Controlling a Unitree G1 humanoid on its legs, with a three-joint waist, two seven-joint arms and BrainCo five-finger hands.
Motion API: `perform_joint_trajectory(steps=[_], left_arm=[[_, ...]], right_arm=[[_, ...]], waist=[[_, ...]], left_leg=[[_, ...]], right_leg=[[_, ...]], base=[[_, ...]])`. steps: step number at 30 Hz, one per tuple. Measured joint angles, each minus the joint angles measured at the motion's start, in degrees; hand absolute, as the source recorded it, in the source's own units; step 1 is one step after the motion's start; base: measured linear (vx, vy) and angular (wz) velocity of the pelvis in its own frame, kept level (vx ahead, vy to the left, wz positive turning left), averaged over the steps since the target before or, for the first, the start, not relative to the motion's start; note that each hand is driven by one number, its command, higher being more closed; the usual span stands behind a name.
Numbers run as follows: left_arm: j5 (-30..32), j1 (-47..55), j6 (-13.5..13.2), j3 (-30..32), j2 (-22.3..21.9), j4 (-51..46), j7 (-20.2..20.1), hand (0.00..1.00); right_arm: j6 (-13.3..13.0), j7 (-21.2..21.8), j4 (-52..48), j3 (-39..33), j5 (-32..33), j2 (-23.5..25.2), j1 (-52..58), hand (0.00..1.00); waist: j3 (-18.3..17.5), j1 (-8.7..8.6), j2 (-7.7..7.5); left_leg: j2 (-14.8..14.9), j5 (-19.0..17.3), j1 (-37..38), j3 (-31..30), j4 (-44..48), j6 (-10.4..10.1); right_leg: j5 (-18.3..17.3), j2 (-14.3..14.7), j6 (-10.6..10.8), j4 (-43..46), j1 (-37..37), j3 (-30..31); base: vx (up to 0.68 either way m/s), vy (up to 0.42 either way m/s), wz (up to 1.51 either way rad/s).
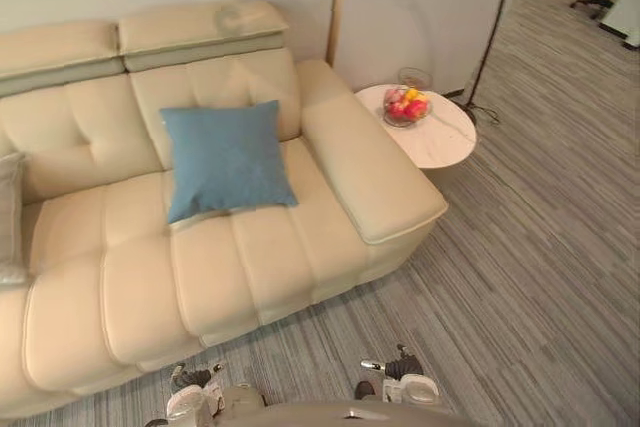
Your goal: Pick up cushions and gather them together orderly.
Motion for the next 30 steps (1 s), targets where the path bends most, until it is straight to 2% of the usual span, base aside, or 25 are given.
perform_joint_trajectory(steps=[2,3,4,5,6,7,9,10,11,13,14,15,16,17,18,20,24,25,26,27,28,29,30], left_arm=[[0.23,-0.14,0.00,-0.02,-0.13,0.00,-0.22,0.00],[0.18,-0.39,-0.05,0.11,-0.25,-0.05,-0.74,0.00],[0.12,-0.37,-0.03,0.07,-0.22,-0.06,-0.77,0.00],[0.06,0.14,-0.02,0.05,-0.05,-0.17,-0.78,0.00],[-0.07,0.11,0.04,-0.25,0.12,-0.33,-0.77,0.00],[-0.66,-0.30,0.08,-0.48,0.02,-0.32,-0.76,0.00],[-1.60,-0.74,0.06,-0.46,-0.47,-0.27,-0.77,0.00],[-2.49,-0.97,-0.12,-0.54,-0.93,-0.23,-0.76,0.00],[-3.02,-1.22,-0.09,-1.02,-1.04,-0.01,-0.84,0.00],[-3.34,-2.13,-0.15,-1.22,-0.94,-0.16,-0.85,0.00],[-3.32,-2.27,-0.16,-1.18,-0.96,-0.61,-1.14,0.00],[-3.31,-2.24,-0.62,-1.21,-0.64,-1.44,-1.30,0.00],[-3.31,-2.21,-0.92,-1.19,-0.56,-1.62,-1.34,0.00],[-3.29,-2.18,-1.08,-1.19,-0.51,-1.86,-1.44,0.00],[-3.16,-2.17,-1.16,-1.59,-0.66,-2.43,-2.03,0.00],[-2.96,-1.89,-1.32,-1.72,-0.78,-3.25,-2.18,0.00],[-2.55,-1.26,-1.59,-1.61,-0.98,-3.52,-2.56,0.00],[-2.11,-0.37,-1.63,-1.44,-1.46,-3.57,-2.66,0.00],[-1.54,-0.54,-1.57,-1.28,-1.23,-3.22,-3.18,0.00],[-1.49,-0.53,-1.58,-1.23,-1.12,-2.93,-3.36,0.00],[-0.43,-0.52,-1.50,-1.34,-0.68,-2.64,-3.81,0.00],[-0.27,-0.45,-1.51,-1.69,0.12,-2.55,-4.27,0.00],[-0.10,-0.46,-1.51,-1.88,0.43,-2.20,-4.47,0.00]], right_arm=[[0.00,0.01,0.07,0.10,0.08,-0.08,-0.37,0.00],[-0.05,0.09,0.13,0.74,0.11,-0.39,-1.06,0.00],[-0.12,0.07,0.25,1.09,0.13,-0.31,-1.37,0.00],[-0.21,0.05,0.88,1.20,0.17,-0.25,-2.23,0.00],[-0.13,0.12,1.75,1.02,0.37,-0.52,-2.63,0.00],[-0.03,0.03,1.70,0.77,0.54,-1.11,-2.31,0.00],[-0.22,0.01,1.73,0.03,0.58,-1.70,-2.23,0.00],[-0.16,-0.03,1.80,-0.16,0.73,-2.58,-2.17,0.00],[-0.12,-0.05,1.80,-0.31,0.76,-2.88,-2.25,0.00],[-0.21,-0.10,1.81,-2.02,1.21,-2.79,-2.27,0.00],[0.02,-0.14,1.83,-2.58,2.04,-2.88,-2.12,0.00],[0.16,-0.36,1.79,-2.64,2.64,-2.93,-1.57,0.00],[0.14,-0.43,1.78,-2.63,2.98,-2.95,-1.54,0.00],[0.18,-0.59,1.81,-2.56,3.09,-2.94,-1.76,0.00],[0.27,-0.79,2.20,-2.57,3.10,-3.05,-2.18,0.00],[0.31,-0.85,2.78,-2.52,3.10,-3.22,-2.16,0.00],[0.25,-0.91,3.05,-1.82,3.10,-3.19,-2.69,0.00],[0.23,-0.94,3.61,-1.77,3.11,-3.15,-3.10,0.00],[0.18,-0.91,3.73,-1.81,3.10,-2.89,-3.29,0.00],[0.06,-0.91,3.49,-1.76,3.11,-2.66,-3.25,0.00],[0.02,-0.94,1.57,-1.78,3.17,-1.87,-3.19,0.00],[-0.10,-0.94,1.68,-1.75,3.36,-1.64,-1.85,0.00],[0.00,-0.92,1.79,-1.64,4.09,-1.63,-1.24,0.00]], waist=[[0.16,0.04,0.26],[0.20,0.21,0.73],[0.21,0.35,0.85],[0.59,0.56,1.27],[0.53,0.30,0.73],[0.81,0.17,0.32],[1.51,-0.04,1.37],[1.59,-0.03,1.67],[1.35,-0.05,2.20],[2.09,-0.89,1.74],[2.66,-0.70,1.58],[3.98,-0.46,0.81],[4.16,-0.42,0.54],[4.20,-0.45,0.79],[4.33,-0.17,0.70],[4.35,0.98,0.66],[4.38,1.77,0.70],[4.09,2.59,1.27],[3.94,2.37,1.84],[4.09,2.29,2.54],[4.25,1.69,1.70],[3.66,1.59,0.09],[3.14,1.84,-0.45]], left_leg=[[0.94,0.01,0.49,2.71,-0.52,-0.47],[1.87,0.24,0.80,5.37,-1.41,-0.48],[2.20,0.71,1.02,6.29,-2.14,0.24],[3.38,1.97,1.86,10.71,-3.79,0.91],[3.35,2.01,2.89,14.06,-3.89,0.79],[3.39,1.96,5.01,16.52,-3.35,0.72],[3.28,1.78,8.15,16.14,-3.80,0.46],[3.41,1.24,9.79,16.12,-4.51,-0.30],[3.91,0.81,9.90,16.09,-4.02,-0.99],[5.83,0.70,8.69,14.85,2.38,-0.89],[8.62,1.52,6.63,12.14,9.91,0.80],[10.88,2.08,3.16,6.40,19.18,2.54],[10.80,0.90,1.98,4.29,21.65,1.54],[9.57,-2.01,-0.31,0.07,24.63,0.34],[6.24,-4.81,-2.35,-4.89,23.92,0.39],[3.31,-6.10,-3.22,-8.02,20.25,0.79],[-2.82,-6.91,-5.39,-19.78,11.59,0.74],[-4.48,-6.99,-4.23,-25.05,5.80,0.87],[-5.21,-5.48,-3.32,-26.25,5.04,2.00],[-4.68,-5.71,-3.31,-24.90,4.54,2.43],[-3.70,-6.31,-1.32,-19.87,4.18,2.47],[-4.52,-7.37,1.32,-15.26,3.64,2.74],[-4.87,-8.09,2.25,-12.34,3.59,2.98]], right_leg=[[1.50,1.09,0.09,-0.01,-1.80,0.83],[5.49,2.81,-1.71,-0.52,-4.76,-3.15],[7.36,3.42,-3.28,-1.77,-5.41,-5.75],[3.75,2.41,-6.68,0.74,-6.72,-14.43],[-1.64,-0.31,-7.66,5.74,-7.87,-25.57],[-2.91,-3.30,-8.38,8.74,-7.35,-33.66],[-2.82,-1.38,-7.64,9.60,-6.79,-31.37],[-5.10,0.10,-7.36,10.26,-7.94,-28.12],[-6.45,0.33,-7.43,11.63,-9.02,-27.40],[-8.11,0.76,-7.63,13.50,-9.90,-25.81],[-8.49,2.01,-7.71,12.58,-8.81,-24.92],[-8.71,3.46,-8.07,11.66,-7.10,-22.67],[-8.75,3.97,-8.12,11.58,-6.98,-21.76],[-8.87,4.95,-8.34,11.19,-6.59,-19.92],[-8.87,6.11,-8.32,10.43,-6.00,-16.74],[-8.86,7.40,-8.30,9.68,-5.40,-13.21],[-8.12,10.81,-8.22,9.23,-6.19,-3.59],[-8.08,13.02,-8.16,9.09,-7.25,0.15],[-7.73,14.63,-7.66,8.66,-7.50,2.47],[-7.54,15.02,-7.92,9.67,-7.62,2.80],[-9.21,14.81,-7.79,18.37,-9.08,2.69],[-9.73,13.77,-7.17,20.28,-7.26,4.91],[-11.97,13.24,-6.01,18.54,-6.18,6.12]], base=[[0.03,-0.042,-1.12],[0.01,-0.027,-1.55],[0.00,-0.082,-1.89],[0.00,-0.082,-1.60],[0.03,-0.102,-1.80],[0.05,-0.082,-1.65],[0.06,-0.162,-1.36],[0.05,-0.160,-1.08],[0.08,-0.183,-1.18],[0.07,-0.167,-0.68],[0.04,-0.165,-0.79],[0.04,-0.165,-0.84],[0.04,-0.052,-0.86],[0.05,-0.001,-0.90],[0.05,-0.001,-0.93],[0.06,0.046,-1.07],[0.04,0.127,-1.34],[0.00,0.152,-2.07],[0.03,0.174,-2.13],[0.07,0.157,-1.85],[0.14,0.161,-1.77],[0.18,0.186,-1.87],[0.17,0.161,-1.86]])
